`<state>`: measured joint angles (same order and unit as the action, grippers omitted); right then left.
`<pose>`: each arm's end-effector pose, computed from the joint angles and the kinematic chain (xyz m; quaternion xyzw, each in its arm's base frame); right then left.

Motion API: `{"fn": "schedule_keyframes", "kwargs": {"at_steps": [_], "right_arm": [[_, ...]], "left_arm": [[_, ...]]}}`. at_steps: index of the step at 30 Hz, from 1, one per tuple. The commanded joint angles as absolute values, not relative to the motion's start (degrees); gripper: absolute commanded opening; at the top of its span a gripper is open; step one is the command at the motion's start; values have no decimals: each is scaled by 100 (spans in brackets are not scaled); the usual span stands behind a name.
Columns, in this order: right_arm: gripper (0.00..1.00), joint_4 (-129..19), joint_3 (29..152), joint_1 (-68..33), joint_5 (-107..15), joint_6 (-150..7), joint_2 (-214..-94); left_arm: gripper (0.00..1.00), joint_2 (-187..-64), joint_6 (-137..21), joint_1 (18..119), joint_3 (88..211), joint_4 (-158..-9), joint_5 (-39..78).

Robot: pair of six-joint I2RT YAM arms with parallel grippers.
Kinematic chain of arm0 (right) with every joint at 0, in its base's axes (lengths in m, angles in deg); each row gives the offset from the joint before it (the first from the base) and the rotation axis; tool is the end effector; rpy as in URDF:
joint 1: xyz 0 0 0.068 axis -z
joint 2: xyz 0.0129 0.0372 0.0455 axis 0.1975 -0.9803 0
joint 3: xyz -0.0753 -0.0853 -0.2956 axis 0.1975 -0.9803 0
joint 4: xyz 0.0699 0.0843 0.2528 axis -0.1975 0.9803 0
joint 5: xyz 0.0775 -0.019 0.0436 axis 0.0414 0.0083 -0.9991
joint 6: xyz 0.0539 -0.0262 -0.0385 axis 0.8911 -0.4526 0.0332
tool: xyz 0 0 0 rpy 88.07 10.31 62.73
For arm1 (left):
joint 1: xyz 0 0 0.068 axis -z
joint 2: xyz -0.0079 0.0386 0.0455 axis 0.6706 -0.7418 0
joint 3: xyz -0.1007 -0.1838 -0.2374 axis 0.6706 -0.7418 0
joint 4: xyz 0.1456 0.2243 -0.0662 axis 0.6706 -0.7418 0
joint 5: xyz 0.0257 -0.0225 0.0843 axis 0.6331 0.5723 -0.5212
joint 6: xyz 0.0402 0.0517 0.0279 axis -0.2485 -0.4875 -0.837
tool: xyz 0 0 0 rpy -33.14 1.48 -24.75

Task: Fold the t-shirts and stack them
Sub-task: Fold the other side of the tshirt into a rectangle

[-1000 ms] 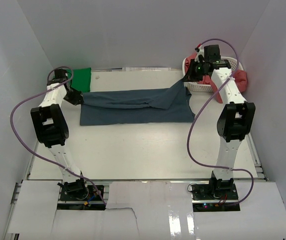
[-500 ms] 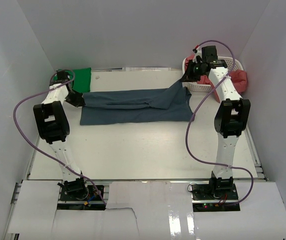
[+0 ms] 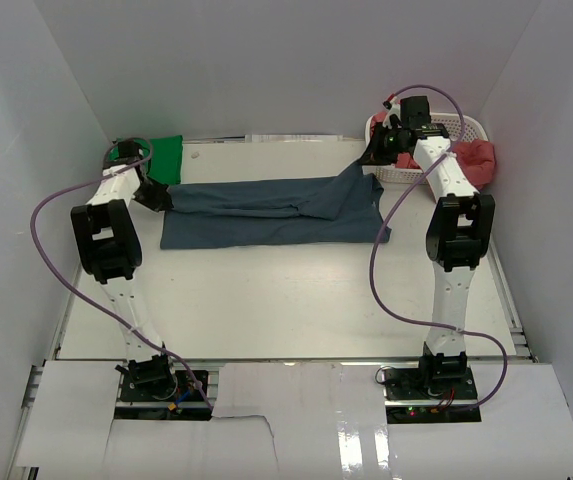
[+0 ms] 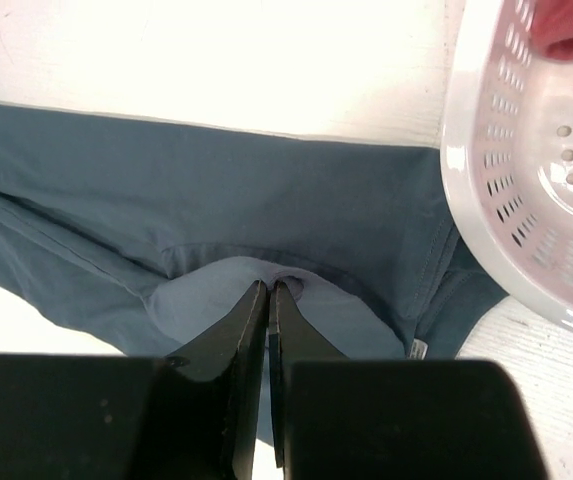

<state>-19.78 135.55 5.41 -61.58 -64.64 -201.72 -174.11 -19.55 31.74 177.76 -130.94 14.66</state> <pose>0.5658 0.0826 0.2901 -0.0193 0.9047 0.2480 0.3459 0.4953 0.0870 0.1970 -0.4895 0.8517 -0.0903 0.1638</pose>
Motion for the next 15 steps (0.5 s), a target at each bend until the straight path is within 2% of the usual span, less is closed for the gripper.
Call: {"fn": "schedule_keyframes", "kwargs": {"at_steps": [1,9,12,13,15], "right_arm": [[9,-2362,13708,585,-6290,-6385,-20285],[11,-2784,13532,585,-6307,-6350,-20373],[22,-2986,13488,594,-6307,-6333,-20373],[32,-3030,13497,585,-6290,-6315,-20365],[39,-3144,13497,594,-6220,-6262,-20356]], "left_arm": [[0,-17392,-1932,3183,17940,-13077,1344],[0,-17454,-1950,3183,17940,-13060,1274],[2,-17489,-1862,3183,18027,-13033,1256],[5,-17498,-1844,3183,18063,-13016,1282],[16,-17550,-2019,3174,18142,-12902,1422]]}}
